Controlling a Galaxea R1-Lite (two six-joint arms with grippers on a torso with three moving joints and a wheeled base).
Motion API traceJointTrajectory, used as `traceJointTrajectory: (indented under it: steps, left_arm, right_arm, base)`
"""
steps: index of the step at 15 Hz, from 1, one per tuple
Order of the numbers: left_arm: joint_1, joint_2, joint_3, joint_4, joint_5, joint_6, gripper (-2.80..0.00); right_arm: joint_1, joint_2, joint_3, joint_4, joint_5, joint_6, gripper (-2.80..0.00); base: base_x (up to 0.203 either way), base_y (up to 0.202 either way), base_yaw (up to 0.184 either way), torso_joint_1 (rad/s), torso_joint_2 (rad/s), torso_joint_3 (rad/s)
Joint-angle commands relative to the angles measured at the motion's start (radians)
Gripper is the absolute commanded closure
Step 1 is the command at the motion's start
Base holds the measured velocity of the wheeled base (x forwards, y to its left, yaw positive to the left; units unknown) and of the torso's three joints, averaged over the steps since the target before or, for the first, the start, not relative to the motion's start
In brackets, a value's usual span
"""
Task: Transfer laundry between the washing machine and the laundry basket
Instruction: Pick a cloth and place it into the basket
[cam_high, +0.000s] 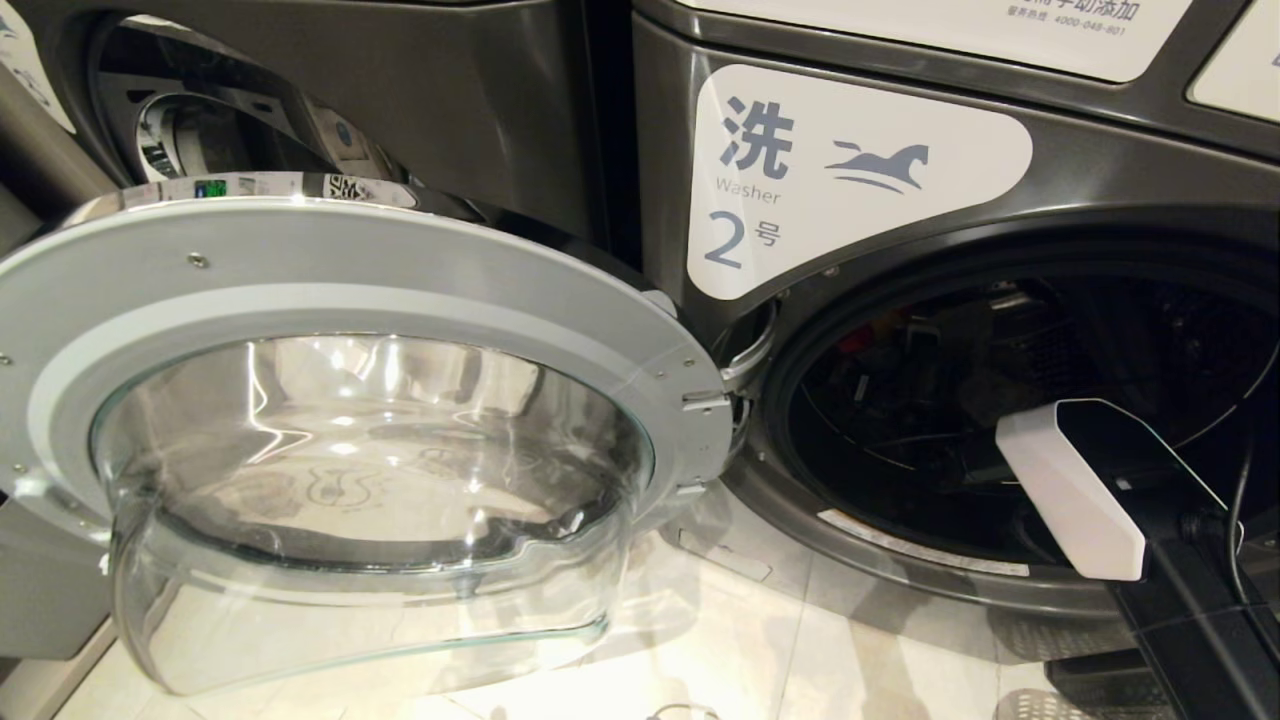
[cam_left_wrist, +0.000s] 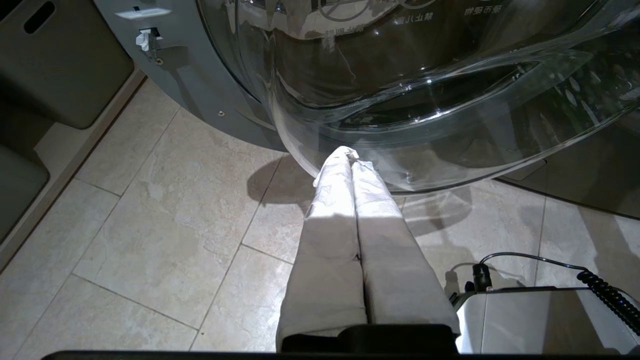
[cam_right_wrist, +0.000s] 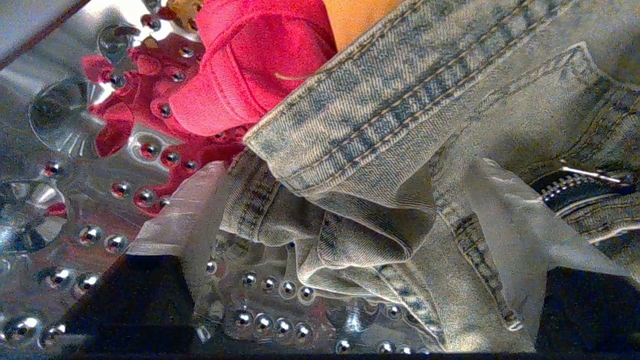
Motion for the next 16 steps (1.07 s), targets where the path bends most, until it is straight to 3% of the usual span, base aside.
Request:
traceJointTrajectory:
  steps: [1, 16]
  left_arm:
    - [0.0, 0.001, 0.0, 0.0, 0.0, 0.0, 0.0]
    - [0.0, 0.001, 0.0, 0.0, 0.0, 0.0, 0.0]
  right_arm:
    - [-0.004, 0.001, 0.001, -0.002, -0.001, 0.0, 0.0]
    - [-0.029, -0.088, 0.012, 0.006, -0.021, -0.042, 0.0]
  base:
    - [0.0, 0.0, 0.0, 0.0, 0.0, 0.0]
    - [0.0, 0.0, 0.0, 0.0, 0.0, 0.0]
